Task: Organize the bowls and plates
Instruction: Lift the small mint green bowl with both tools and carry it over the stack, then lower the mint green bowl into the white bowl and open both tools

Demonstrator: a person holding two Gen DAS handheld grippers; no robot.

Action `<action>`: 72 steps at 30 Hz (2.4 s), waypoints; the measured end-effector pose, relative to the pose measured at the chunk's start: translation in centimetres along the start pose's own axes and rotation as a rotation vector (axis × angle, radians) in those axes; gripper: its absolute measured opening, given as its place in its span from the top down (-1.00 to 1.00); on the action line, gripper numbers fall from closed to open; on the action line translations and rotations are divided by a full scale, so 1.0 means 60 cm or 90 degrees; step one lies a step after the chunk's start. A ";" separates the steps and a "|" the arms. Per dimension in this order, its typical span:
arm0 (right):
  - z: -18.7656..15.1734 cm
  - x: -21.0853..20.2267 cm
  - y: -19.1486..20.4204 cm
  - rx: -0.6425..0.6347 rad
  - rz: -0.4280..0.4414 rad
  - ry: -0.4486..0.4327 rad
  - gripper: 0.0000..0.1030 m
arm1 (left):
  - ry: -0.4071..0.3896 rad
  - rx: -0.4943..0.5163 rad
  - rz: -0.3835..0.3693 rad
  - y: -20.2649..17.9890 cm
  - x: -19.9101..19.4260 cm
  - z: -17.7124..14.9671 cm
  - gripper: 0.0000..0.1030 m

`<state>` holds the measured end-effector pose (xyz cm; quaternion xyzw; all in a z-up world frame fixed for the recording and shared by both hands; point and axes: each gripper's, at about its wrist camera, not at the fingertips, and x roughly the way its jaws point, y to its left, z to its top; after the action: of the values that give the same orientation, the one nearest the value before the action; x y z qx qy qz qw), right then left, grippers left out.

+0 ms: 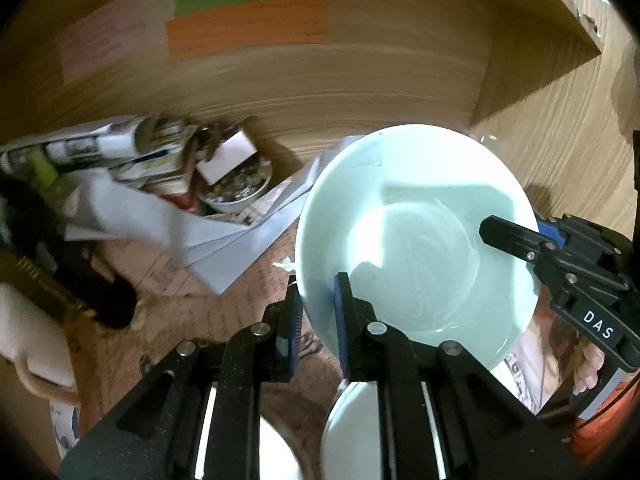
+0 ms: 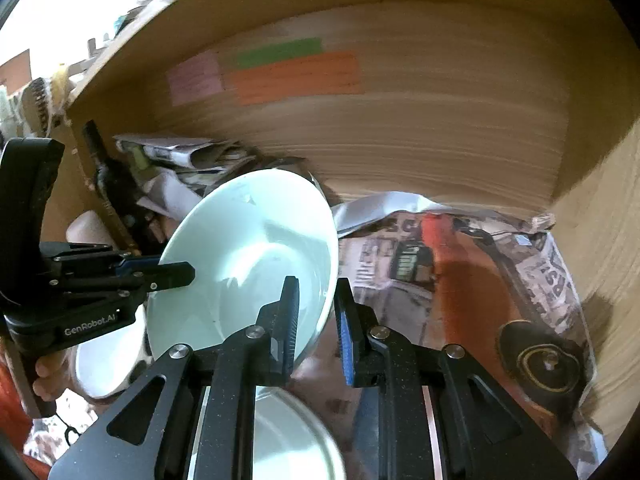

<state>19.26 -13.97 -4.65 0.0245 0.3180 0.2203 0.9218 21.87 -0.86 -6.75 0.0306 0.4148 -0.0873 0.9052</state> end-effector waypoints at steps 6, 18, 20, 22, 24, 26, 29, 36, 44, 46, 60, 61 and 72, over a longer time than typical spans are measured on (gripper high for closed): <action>-0.013 -0.006 0.042 -0.014 0.025 0.001 0.68 | -0.015 -0.012 0.015 0.029 -0.033 -0.034 0.72; -0.041 -0.006 0.125 -0.051 0.075 0.015 0.68 | -0.030 -0.056 0.050 0.082 -0.092 -0.118 0.72; -0.046 -0.004 0.137 -0.056 0.085 0.019 0.68 | -0.030 -0.067 0.057 0.092 -0.098 -0.131 0.72; -0.050 0.003 0.151 -0.063 0.095 0.026 0.68 | -0.030 -0.075 0.065 0.103 -0.105 -0.144 0.72; -0.054 0.008 0.163 -0.069 0.104 0.032 0.68 | -0.028 -0.085 0.075 0.114 -0.111 -0.157 0.72; -0.058 0.013 0.174 -0.072 0.112 0.036 0.68 | -0.026 -0.093 0.081 0.124 -0.114 -0.167 0.72; -0.064 0.024 0.191 -0.079 0.127 0.047 0.68 | -0.022 -0.106 0.091 0.139 -0.121 -0.181 0.72; -0.077 0.046 0.227 -0.098 0.149 0.074 0.68 | -0.018 -0.126 0.120 0.169 -0.130 -0.220 0.72; -0.091 0.075 0.243 -0.103 0.157 0.110 0.68 | 0.000 -0.135 0.136 0.186 -0.120 -0.242 0.72; -0.094 0.081 0.246 -0.104 0.155 0.116 0.68 | 0.002 -0.135 0.138 0.189 -0.118 -0.246 0.72; -0.102 0.098 0.264 -0.139 0.121 0.122 0.66 | 0.017 -0.127 0.147 0.197 -0.105 -0.252 0.72; -0.102 0.099 0.265 -0.142 0.119 0.121 0.66 | 0.017 -0.125 0.148 0.197 -0.104 -0.253 0.72; -0.107 0.099 0.293 -0.228 0.061 0.098 0.55 | 0.018 -0.107 0.168 0.192 -0.099 -0.257 0.68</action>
<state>12.70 3.78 -9.94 -0.1418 0.3419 0.3181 0.8728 8.70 13.20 -12.54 0.0101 0.4259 0.0679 0.9022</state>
